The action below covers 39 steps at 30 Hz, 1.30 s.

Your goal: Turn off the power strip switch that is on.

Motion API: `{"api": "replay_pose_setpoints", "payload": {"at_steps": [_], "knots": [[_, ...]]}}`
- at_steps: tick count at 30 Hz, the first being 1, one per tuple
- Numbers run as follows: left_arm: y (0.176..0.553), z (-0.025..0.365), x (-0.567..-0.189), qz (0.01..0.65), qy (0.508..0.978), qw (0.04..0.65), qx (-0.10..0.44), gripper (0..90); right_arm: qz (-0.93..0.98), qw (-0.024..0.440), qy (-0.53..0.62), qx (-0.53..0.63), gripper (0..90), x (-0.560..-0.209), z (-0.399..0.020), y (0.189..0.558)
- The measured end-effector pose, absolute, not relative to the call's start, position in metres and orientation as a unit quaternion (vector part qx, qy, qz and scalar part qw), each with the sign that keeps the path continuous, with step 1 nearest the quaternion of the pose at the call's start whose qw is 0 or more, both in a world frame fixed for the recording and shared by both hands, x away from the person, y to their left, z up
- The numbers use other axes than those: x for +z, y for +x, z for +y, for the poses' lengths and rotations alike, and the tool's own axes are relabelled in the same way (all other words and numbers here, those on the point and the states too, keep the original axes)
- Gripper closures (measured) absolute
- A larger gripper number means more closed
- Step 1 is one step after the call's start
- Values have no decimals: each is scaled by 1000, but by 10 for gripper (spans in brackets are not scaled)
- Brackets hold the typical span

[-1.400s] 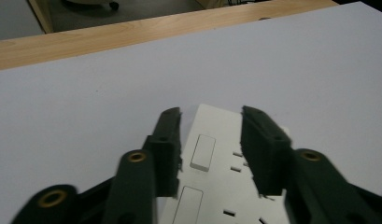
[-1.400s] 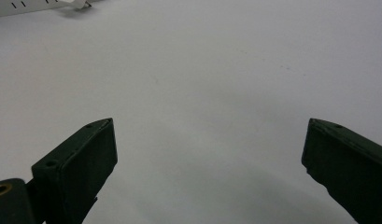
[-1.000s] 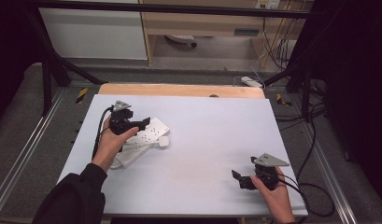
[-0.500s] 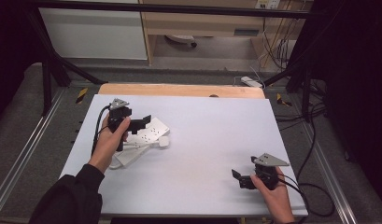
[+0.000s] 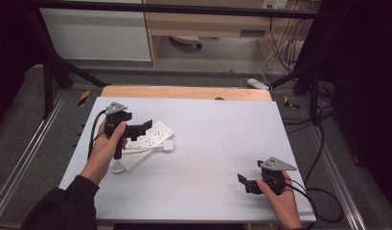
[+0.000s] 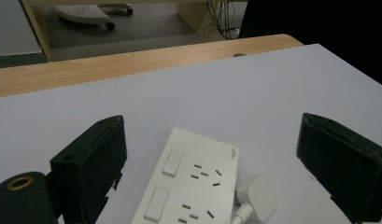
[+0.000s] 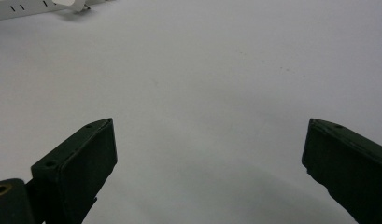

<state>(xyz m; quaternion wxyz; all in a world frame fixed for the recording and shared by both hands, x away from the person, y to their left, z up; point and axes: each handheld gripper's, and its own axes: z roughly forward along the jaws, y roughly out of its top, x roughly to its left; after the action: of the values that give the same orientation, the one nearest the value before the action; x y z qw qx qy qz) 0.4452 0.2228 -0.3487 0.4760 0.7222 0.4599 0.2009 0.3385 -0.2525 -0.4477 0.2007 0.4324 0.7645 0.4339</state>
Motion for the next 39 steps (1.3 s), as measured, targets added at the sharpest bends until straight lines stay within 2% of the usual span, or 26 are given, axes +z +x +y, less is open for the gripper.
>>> {"api": "replay_pose_setpoints", "payload": {"at_steps": [39], "knots": [[388, 258, -319, 436, 714, 503, 214, 70, 765, 203, 432, 432, 36, -448, -253, 338]]}}
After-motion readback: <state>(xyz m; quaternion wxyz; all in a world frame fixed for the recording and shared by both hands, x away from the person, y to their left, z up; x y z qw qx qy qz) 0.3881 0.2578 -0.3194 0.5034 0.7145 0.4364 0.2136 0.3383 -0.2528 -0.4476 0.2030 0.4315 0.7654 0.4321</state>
